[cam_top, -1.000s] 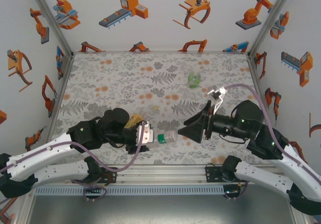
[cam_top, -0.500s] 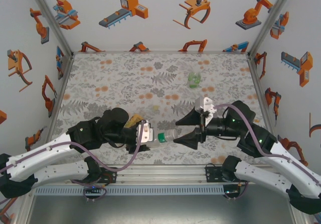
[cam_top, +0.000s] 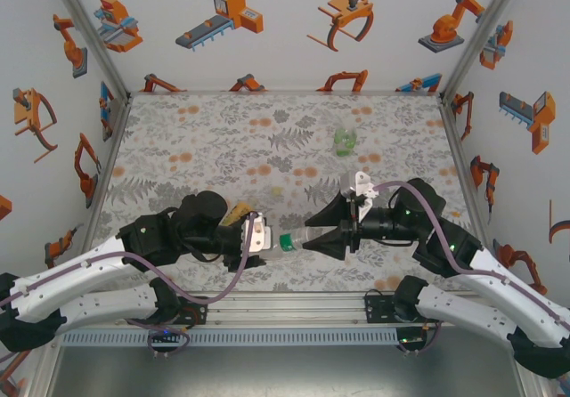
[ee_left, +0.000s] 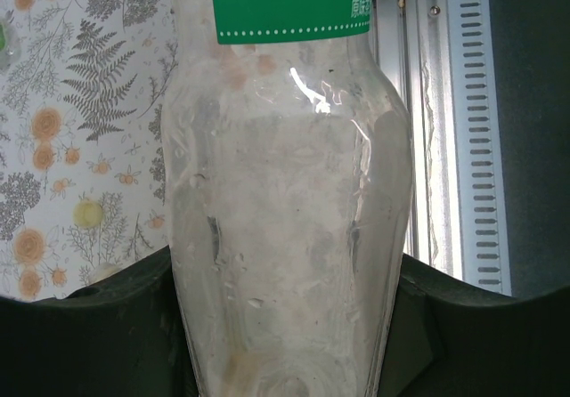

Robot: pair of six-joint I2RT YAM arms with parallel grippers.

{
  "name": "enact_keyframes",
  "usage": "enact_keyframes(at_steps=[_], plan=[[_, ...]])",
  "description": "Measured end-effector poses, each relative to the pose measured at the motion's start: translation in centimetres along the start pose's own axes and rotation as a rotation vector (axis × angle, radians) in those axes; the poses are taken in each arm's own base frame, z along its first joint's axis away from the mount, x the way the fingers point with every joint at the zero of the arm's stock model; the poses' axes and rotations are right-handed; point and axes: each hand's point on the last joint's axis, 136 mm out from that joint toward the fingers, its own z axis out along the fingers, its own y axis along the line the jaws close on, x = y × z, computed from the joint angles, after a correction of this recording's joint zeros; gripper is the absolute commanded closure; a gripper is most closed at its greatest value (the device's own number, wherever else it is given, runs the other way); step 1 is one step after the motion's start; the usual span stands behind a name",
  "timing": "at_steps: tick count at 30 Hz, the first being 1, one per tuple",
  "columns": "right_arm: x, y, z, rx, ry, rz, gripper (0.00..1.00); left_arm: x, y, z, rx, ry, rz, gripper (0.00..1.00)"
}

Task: Screw on the bottle caps

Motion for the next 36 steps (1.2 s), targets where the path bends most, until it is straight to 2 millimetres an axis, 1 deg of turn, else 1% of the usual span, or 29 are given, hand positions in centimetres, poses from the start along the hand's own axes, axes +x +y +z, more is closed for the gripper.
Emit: enact_keyframes(at_steps=[8, 12, 19, 27, 36], plan=[[0.0, 0.3, -0.2, -0.009, -0.002, -0.005, 0.71, -0.3, 0.1, 0.0, -0.001, -0.011, 0.003, 0.82], [0.1, 0.5, -0.4, -0.013, 0.016, -0.033, 0.73, -0.3, -0.1, 0.1, 0.01, -0.012, 0.003, 0.82], [-0.2, 1.8, -0.7, -0.077, 0.054, -0.178, 0.85, -0.8, -0.6, 0.1, 0.038, -0.037, 0.004, 0.82], [0.2, 3.6, -1.1, -0.184, 0.073, -0.379, 0.92, -0.9, -1.4, 0.1, 0.081, -0.043, -0.007, 0.82], [0.6, 3.8, -0.9, -0.223, 0.101, -0.455, 0.95, -0.6, -1.6, 0.1, 0.09, -0.033, -0.026, 0.82]])
